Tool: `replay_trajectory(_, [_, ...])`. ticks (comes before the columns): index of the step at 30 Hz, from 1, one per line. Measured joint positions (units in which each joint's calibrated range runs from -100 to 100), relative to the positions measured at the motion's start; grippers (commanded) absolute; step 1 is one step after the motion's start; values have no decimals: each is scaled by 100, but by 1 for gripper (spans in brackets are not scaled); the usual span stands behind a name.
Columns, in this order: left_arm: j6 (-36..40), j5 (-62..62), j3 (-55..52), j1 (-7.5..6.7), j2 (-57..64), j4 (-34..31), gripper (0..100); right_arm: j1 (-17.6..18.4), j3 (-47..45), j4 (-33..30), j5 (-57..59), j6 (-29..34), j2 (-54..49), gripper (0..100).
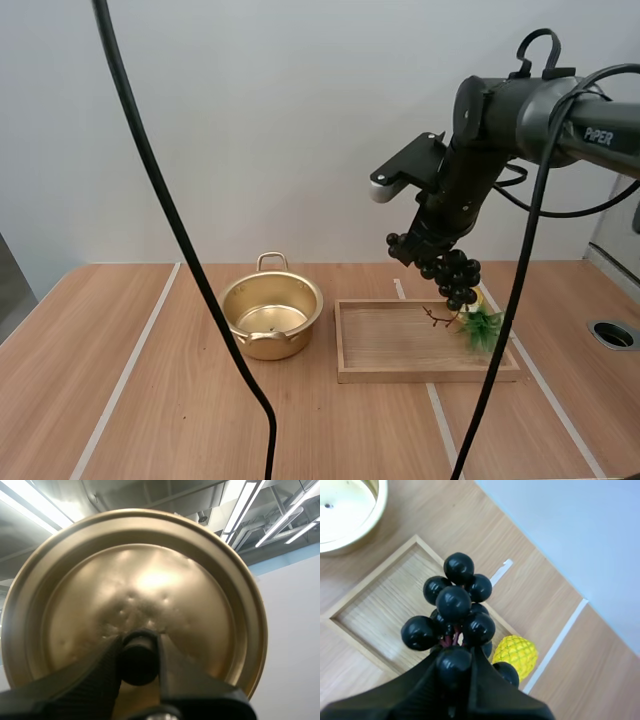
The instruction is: Open the pot, put the grape inside, and close it
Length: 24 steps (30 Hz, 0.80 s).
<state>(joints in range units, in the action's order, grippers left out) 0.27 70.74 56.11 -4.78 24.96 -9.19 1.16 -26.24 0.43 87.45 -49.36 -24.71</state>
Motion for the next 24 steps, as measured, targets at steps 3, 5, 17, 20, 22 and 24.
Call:
replay_trajectory(3, [0,0,0,0,0,0,0,0,257,197,216,0,-185,0])
replay_trajectory(5, [0,-45,0,0,0,-25,0,0,462,459,414,0,-268,0])
replay_trajectory(17, [0,-141,0,0,11,-75,0,428,1234,1970,1128,9,-281,0])
replay_trajectory(20, [0,-356,0,0,11,-75,0,727,1234,1994,930,9,-269,0])
replay_trajectory(22, [0,-561,0,0,11,-86,0,886,1237,1994,734,9,-206,0])
replay_trajectory(24, [0,-828,0,0,11,-86,0,1012,1237,2006,460,9,-85,0])
